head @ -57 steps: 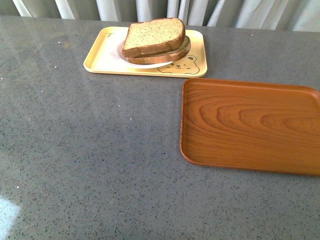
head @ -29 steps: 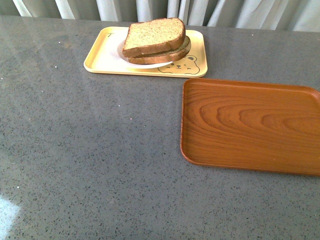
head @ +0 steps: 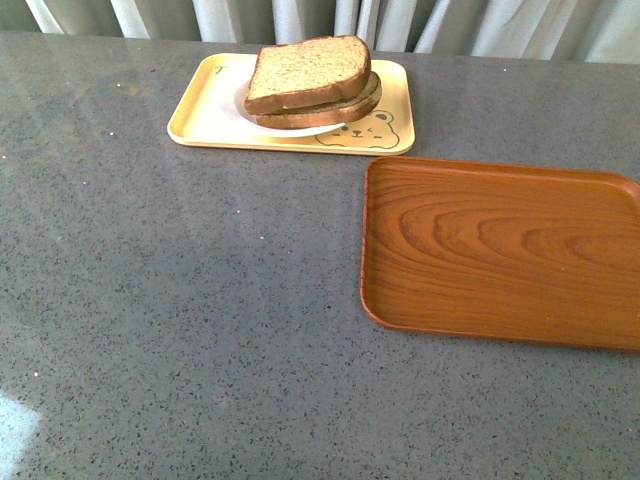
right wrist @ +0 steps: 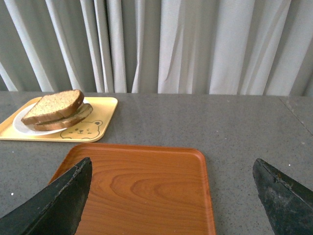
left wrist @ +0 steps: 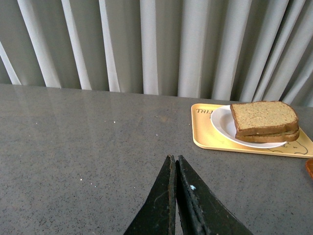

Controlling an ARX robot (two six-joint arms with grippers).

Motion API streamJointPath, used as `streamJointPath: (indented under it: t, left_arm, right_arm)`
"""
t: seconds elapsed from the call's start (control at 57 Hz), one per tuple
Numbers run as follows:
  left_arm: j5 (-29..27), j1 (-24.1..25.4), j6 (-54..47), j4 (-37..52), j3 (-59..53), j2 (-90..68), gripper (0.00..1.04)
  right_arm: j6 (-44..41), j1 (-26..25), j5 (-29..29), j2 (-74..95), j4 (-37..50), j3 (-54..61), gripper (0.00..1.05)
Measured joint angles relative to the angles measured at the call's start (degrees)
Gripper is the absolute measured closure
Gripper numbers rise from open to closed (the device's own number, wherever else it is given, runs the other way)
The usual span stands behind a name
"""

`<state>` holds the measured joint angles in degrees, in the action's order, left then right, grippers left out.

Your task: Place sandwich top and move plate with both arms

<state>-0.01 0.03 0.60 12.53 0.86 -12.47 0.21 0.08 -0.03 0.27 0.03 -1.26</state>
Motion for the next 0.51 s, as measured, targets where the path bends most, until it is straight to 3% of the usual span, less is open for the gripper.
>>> streamJointPath:
  t: [0.21,0.316,0.508]
  left_arm:
    - [0.0,0.0,0.0,-2.7,0.0,2.6,1.03]
    - [0.0,0.0,0.0,-11.8,0.0,10.0,1.03]
    - [0.0,0.0,0.0,-12.5,0.0,11.5,1.03]
  right_arm:
    - [0.0,0.0,0.0,0.0,0.0,0.0,0.09]
    - [0.0,0.0,0.0,0.0,0.0,0.0,0.09]
    - [0.0,0.0,0.0,0.0,0.0,0.0,0.09]
